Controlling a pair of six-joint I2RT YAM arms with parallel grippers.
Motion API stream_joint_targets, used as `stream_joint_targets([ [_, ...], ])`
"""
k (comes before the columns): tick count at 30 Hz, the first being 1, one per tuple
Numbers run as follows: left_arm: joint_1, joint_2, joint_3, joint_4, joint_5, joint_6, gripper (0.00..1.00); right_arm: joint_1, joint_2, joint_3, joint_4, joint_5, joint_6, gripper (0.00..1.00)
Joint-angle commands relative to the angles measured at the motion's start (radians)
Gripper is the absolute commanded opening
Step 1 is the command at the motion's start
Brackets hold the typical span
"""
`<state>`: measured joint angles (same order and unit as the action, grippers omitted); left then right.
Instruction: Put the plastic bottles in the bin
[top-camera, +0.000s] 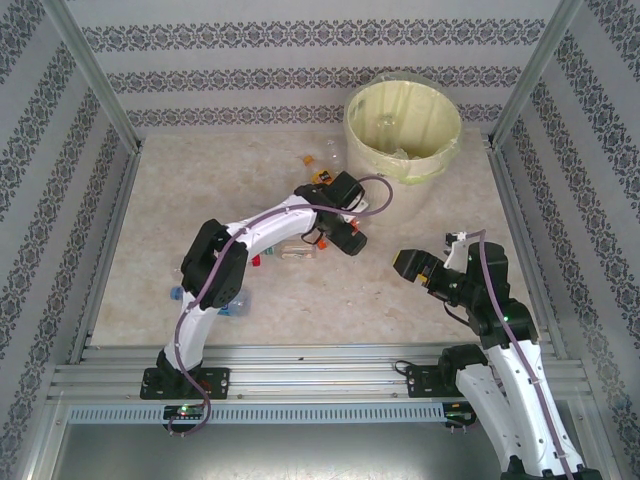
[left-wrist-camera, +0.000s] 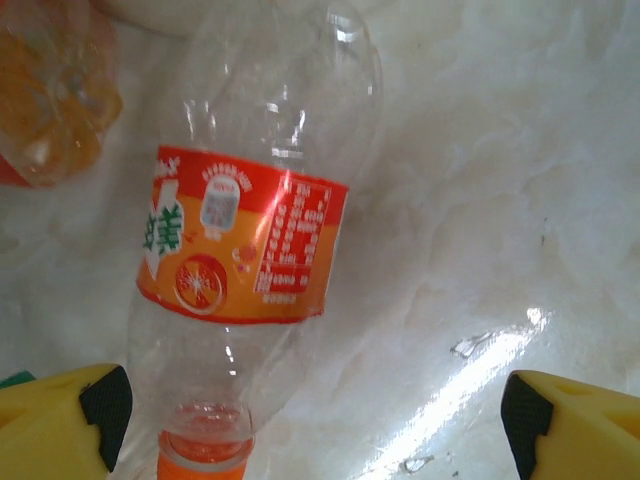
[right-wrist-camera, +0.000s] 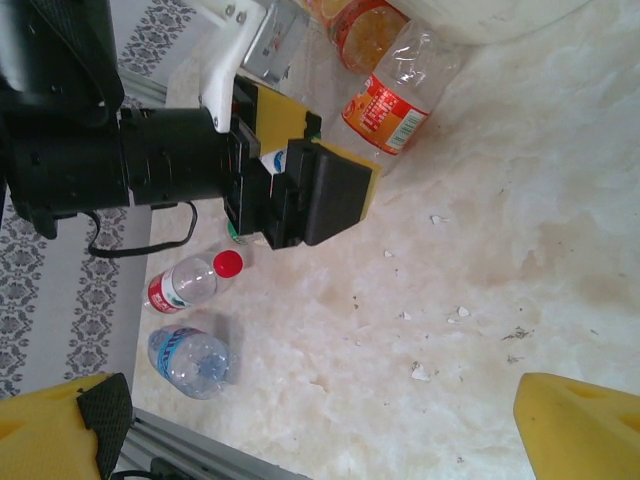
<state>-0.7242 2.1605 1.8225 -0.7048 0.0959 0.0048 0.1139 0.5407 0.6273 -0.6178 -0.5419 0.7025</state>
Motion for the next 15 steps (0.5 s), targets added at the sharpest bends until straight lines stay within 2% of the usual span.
stream_joint_targets([
  [1, 0.009, 0.062, 0.089, -0.077, -0.026, 0.033, 0.95, 0.009, -0.011, 0.006, -0.011, -0.034, -0.031, 0.98],
  [8, 0.019, 0.188, 0.243, -0.169, -0.053, 0.08, 0.93, 0.01, -0.015, 0.01, -0.008, -0.043, -0.026, 0.98],
  [15, 0.029, 0.209, 0.248, -0.18, -0.067, 0.084, 0.92, 0.011, -0.021, 0.002, -0.008, -0.049, -0.02, 0.98],
])
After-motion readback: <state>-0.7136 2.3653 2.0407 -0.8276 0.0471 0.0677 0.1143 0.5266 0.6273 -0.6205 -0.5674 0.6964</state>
